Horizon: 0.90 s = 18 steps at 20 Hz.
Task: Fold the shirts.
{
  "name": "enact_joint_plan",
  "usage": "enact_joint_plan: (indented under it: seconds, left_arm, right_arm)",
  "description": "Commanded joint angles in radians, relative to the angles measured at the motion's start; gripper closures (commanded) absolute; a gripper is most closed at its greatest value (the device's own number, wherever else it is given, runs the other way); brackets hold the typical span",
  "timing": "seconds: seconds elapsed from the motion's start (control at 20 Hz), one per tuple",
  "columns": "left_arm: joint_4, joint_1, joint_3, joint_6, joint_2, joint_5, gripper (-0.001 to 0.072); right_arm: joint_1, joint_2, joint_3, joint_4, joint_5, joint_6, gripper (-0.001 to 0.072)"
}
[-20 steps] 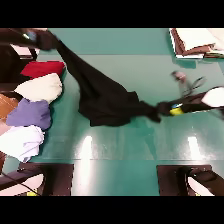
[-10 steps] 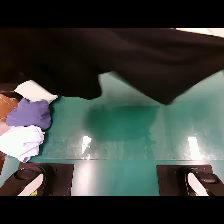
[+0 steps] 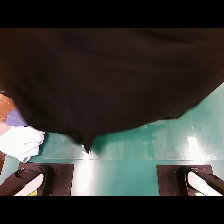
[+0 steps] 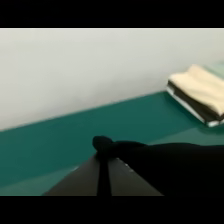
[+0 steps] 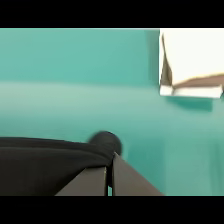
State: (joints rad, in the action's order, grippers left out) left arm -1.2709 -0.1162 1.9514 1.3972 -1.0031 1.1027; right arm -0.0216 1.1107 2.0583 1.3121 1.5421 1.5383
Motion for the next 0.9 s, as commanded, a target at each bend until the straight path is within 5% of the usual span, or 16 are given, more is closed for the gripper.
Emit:
enact_joint_plan:
  seconds: [0.0, 0.35, 0.4, 0.45, 0.55, 0.85]
  left_arm:
    - [-0.025, 0.001, -0.072, 0.041, -0.214, 0.093, 0.0684]
    - [-0.021, 0.001, -0.101, 0.047, -0.664, 0.034, 0.0681]
    - [-0.027, 0.001, -0.101, 0.047, -0.69, 0.037, 0.0496]
    - [-0.032, 0.001, -0.101, 0.052, -0.702, 0.04, 0.0177]
    - [-0.055, 0.001, -0.094, 0.067, -0.698, 0.052, 0.0174]
    - [-0.039, 0.129, -0.174, 0.069, -0.577, 0.275, 0.0174]
  right_arm:
    - [0.031, 0.164, -0.109, 0.0, 0.018, -0.003, 0.0698]
    - [0.039, 0.524, -0.182, -0.012, -0.12, -0.039, 0.0697]
    - [0.039, 0.557, -0.163, -0.012, -0.113, -0.039, 0.0696]
    - [0.039, 0.584, -0.143, -0.012, -0.101, -0.039, 0.068]
    - [0.037, 0.616, -0.107, -0.013, -0.066, -0.04, 0.0358]
    - [-0.039, 0.457, -0.344, -0.249, -0.006, -0.145, 0.036]
